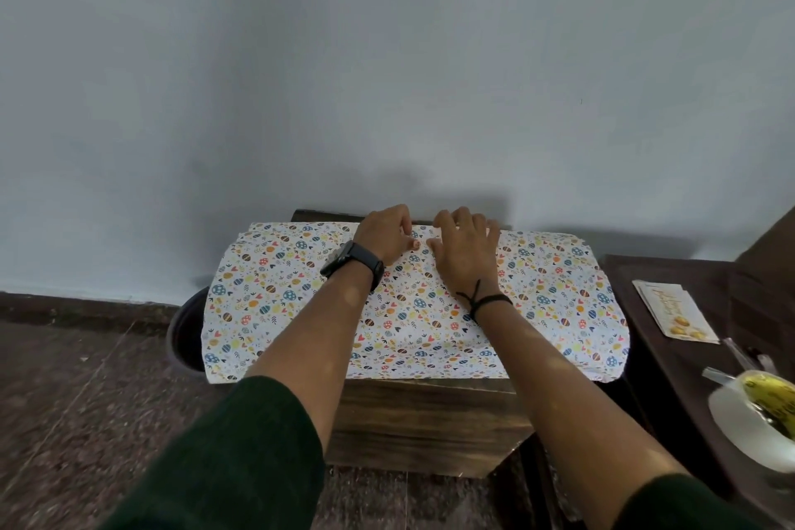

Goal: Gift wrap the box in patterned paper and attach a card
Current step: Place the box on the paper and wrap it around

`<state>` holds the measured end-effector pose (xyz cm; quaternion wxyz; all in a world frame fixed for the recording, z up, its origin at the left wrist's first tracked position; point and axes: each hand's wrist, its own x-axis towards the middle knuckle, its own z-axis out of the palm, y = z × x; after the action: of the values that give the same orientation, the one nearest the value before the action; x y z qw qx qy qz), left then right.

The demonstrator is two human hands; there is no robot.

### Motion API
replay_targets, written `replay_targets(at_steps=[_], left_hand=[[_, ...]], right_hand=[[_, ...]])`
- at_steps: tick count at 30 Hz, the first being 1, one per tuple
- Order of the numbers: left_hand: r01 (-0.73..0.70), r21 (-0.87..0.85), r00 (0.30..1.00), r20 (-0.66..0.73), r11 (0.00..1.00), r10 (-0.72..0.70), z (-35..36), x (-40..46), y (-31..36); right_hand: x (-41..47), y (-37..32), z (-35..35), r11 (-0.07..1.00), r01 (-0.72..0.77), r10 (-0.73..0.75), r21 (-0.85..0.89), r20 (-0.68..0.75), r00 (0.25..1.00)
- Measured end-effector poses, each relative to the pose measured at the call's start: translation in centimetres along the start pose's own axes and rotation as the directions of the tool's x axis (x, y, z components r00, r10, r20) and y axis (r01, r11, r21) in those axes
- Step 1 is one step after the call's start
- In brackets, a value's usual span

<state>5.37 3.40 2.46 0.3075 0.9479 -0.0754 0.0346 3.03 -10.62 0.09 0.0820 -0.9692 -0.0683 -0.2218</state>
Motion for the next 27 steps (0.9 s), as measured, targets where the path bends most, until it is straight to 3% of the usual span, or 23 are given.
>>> replay_targets(at_steps=[11,14,19,27], left_hand=[[-0.037,-0.081,0.999,-0.028,0.996,0.035,1.1,-3.3,0.4],[-0.039,0.003,0.998,-0.046,0.999,0.039,1.0,-3.7,1.0],[-0.080,0.336,0.969,-0.196,0.938,0.152,2.6,-5.6,2.0],[-0.103,0.376,0.980,-0.119,0.921,0.159,3.4,-8.4,2.9]], right_hand=[[-4.2,0.2,-1.6,0.992,0.027,-0.030,0.127,0.021,0.999],[-4.9,-0.2,-1.9,0.992,0.009,-0.013,0.127,0.034,0.999],[-4.9,-0.5,-2.5,0.992,-0.028,0.018,0.121,0.083,0.996],[-4.9,-0.4,-3.0,0.993,-0.040,0.018,0.108,0.197,0.980]])
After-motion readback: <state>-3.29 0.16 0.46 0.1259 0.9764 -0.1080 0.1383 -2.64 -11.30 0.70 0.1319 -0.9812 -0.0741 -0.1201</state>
